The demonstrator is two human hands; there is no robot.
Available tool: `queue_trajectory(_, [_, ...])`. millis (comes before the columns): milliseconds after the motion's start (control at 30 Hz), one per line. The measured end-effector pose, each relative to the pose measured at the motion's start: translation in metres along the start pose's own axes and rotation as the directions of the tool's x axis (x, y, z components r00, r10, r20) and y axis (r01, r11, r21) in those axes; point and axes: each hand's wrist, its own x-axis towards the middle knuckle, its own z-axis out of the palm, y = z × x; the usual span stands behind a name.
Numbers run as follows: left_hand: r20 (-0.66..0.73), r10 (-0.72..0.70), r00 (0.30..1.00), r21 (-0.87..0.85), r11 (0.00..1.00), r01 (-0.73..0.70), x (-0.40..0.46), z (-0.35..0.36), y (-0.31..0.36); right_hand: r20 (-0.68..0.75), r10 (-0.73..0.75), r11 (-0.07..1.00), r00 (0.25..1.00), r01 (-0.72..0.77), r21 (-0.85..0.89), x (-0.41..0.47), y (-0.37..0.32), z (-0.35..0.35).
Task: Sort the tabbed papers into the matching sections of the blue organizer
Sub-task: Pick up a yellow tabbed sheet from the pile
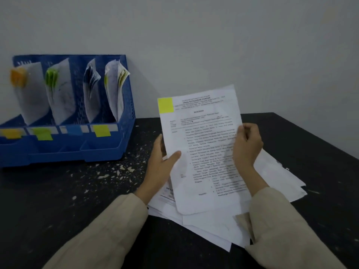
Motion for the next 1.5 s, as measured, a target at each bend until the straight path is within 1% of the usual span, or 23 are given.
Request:
queue_trajectory(100, [0.105, -0.125, 0.987, -0.131, 0.982, 0.139, 0.001, -0.017, 0.014, 0.024, 0.012, 0.993, 1.000, -0.014, 0.120, -0.008, -0.019, 0.009])
queue_trajectory(200, [0.247, -0.129, 0.960, -0.122, 0.979, 0.162, 0.000, -0.035, 0.022, 0.061, -0.003, 0.983, 0.998, -0.008, 0.182, -0.013, -0.041, 0.022])
queue_trajectory(267, [0.241, -0.098, 0.966, -0.083, 0.989, 0.121, 0.000, -0.050, 0.029, 0.128, -0.054, 0.983, 0.990, 0.030, 0.181, -0.015, -0.064, 0.031])
queue_trajectory(300, [0.205, -0.079, 0.976, -0.076, 0.992, 0.096, -0.001, -0.060, 0.034, 0.198, -0.085, 0.988, 0.976, 0.057, 0.146, -0.016, -0.076, 0.037])
queue_trajectory(333, [0.160, -0.060, 0.985, -0.077, 0.994, 0.073, -0.002, -0.067, 0.038, 0.283, -0.115, 0.993, 0.952, 0.103, 0.058, -0.018, -0.087, 0.043])
queue_trajectory(400, [0.033, -0.009, 0.999, -0.088, 0.996, 0.011, -0.007, -0.082, 0.045, 0.461, -0.170, 0.946, 0.871, 0.276, -0.173, -0.028, -0.108, 0.058])
queue_trajectory(433, [-0.042, 0.018, 0.999, -0.096, 0.995, -0.022, -0.009, -0.089, 0.047, 0.530, -0.200, 0.915, 0.824, 0.350, -0.200, -0.038, -0.121, 0.064])
queue_trajectory(467, [-0.108, 0.041, 0.993, -0.102, 0.993, -0.052, -0.011, -0.094, 0.050, 0.595, -0.230, 0.908, 0.770, 0.390, -0.155, -0.051, -0.135, 0.069])
queue_trajectory(533, [-0.176, 0.100, 0.979, -0.069, 0.991, -0.114, -0.014, -0.099, 0.053, 0.726, -0.257, 0.921, 0.638, 0.389, -0.015, -0.081, -0.160, 0.080])
queue_trajectory(600, [-0.188, 0.166, 0.968, -0.024, 0.985, -0.173, -0.017, -0.101, 0.052, 0.825, -0.238, 0.916, 0.512, 0.400, 0.016, -0.112, -0.180, 0.093])
queue_trajectory(633, [-0.175, 0.200, 0.964, -0.012, 0.979, -0.205, -0.018, -0.101, 0.049, 0.852, -0.217, 0.913, 0.477, 0.408, 0.005, -0.125, -0.186, 0.100])
queue_trajectory(700, [-0.103, 0.216, 0.971, 0.018, 0.976, -0.215, -0.021, -0.101, 0.042, 0.855, -0.198, 0.909, 0.479, 0.415, -0.022, -0.138, -0.191, 0.111])
queue_trajectory(800, [0.073, 0.176, 0.982, 0.184, 0.965, -0.187, -0.019, -0.107, 0.037, 0.798, -0.282, 0.858, 0.532, 0.512, -0.039, -0.135, -0.185, 0.113])
queue_trajectory(900, [0.231, 0.154, 0.961, 0.285, 0.933, -0.218, -0.013, -0.118, 0.034, 0.737, -0.308, 0.827, 0.601, 0.552, -0.105, -0.117, -0.177, 0.106])
queue_trajectory(1000, [0.348, 0.113, 0.931, 0.329, 0.915, -0.234, -0.007, -0.121, 0.034, 0.735, -0.272, 0.793, 0.621, 0.578, -0.195, -0.108, -0.169, 0.102])
queue_trajectory(1033, [0.365, 0.106, 0.925, 0.314, 0.921, -0.229, -0.004, -0.122, 0.035, 0.731, -0.274, 0.779, 0.625, 0.590, -0.212, -0.106, -0.166, 0.101])
queue_trajectory(1100, [0.322, 0.123, 0.939, 0.257, 0.943, -0.212, 0.002, -0.125, 0.042, 0.702, -0.275, 0.790, 0.657, 0.571, -0.225, -0.099, -0.165, 0.099])
queue_trajectory(1167, [0.202, 0.161, 0.966, 0.181, 0.963, -0.199, 0.008, -0.129, 0.058, 0.661, -0.261, 0.806, 0.704, 0.535, -0.252, -0.090, -0.167, 0.095])
queue_trajectory(1200, [0.132, 0.164, 0.978, 0.120, 0.976, -0.180, 0.010, -0.131, 0.071, 0.647, -0.270, 0.782, 0.714, 0.554, -0.286, -0.087, -0.168, 0.094])
queue_trajectory(1267, [0.050, 0.139, 0.989, -0.075, 0.988, -0.135, 0.016, -0.134, 0.104, 0.642, -0.333, 0.678, 0.690, 0.649, -0.346, -0.083, -0.168, 0.092])
queue_trajectory(1367, [-0.062, 0.001, 0.998, -0.273, 0.962, -0.018, 0.033, -0.144, 0.156, 0.632, -0.515, 0.511, 0.580, 0.799, -0.318, -0.087, -0.163, 0.088])
queue_trajectory(1433, [-0.076, -0.126, 0.989, -0.263, 0.959, 0.102, 0.041, -0.153, 0.174, 0.635, -0.608, 0.419, 0.477, 0.872, -0.254, -0.091, -0.151, 0.086])
queue_trajectory(1500, [0.024, -0.197, 0.980, -0.203, 0.959, 0.198, 0.049, -0.153, 0.185, 0.602, -0.696, 0.325, 0.391, 0.919, -0.222, -0.089, -0.144, 0.086])
